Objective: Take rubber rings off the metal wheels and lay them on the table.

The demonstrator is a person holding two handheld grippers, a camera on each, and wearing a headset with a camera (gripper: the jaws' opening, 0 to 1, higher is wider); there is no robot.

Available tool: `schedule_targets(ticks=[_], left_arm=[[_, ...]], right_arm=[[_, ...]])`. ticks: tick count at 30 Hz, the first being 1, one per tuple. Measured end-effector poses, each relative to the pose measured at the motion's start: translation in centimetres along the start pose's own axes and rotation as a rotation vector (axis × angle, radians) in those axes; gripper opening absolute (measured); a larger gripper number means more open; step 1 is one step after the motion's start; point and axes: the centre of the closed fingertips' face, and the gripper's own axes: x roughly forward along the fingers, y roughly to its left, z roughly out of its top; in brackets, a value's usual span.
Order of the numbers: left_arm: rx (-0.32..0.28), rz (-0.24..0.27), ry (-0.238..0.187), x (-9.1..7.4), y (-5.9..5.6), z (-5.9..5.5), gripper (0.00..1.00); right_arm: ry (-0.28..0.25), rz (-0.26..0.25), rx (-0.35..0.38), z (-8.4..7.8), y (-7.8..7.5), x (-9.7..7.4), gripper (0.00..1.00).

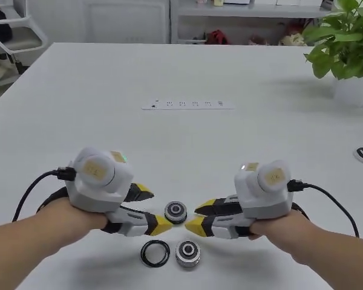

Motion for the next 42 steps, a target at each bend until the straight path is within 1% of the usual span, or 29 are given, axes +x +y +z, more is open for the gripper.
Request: schedule_targets(ticks=[6,10,15,21,27,36,42], left_arm=[[0.003,-0.008,0.003,0.4,-0.1,0.1,0.43],[0.004,-0.011,-0.002,0.7,-0.2,0.4,0.4],[0.004,-0.017,-0.006,1.0,-0.4,0.7,0.38],[0.008,-0.024,-0.008,1.4,-0.4,0.8,0.33],[0.018,-0.028,-0.009,1.7,-0.5,1.0,0.3],[0.024,-0.034,-0.001,2.3,-0.5,0.9,0.24],[0.03,-0.036,0.002,2.4,-0.5,0.9,0.17]], right_arm=[[-0.006,-0.003,-0.009,0.1,0.0,0.0,0.22],[-0.011,-0.006,-0.006,0.3,-0.1,0.0,0.23],[-0.01,-0.006,-0.001,0.1,0.0,0.1,0.23],[-0.01,-0.004,0.001,0.0,0.0,0.2,0.23],[-0.011,-0.005,0.005,-0.1,-0.1,0.2,0.23],[-0.012,-0.005,0.011,-0.2,-0.2,0.3,0.22],[-0.016,-0.006,0.013,-0.2,-0.3,0.3,0.22]])
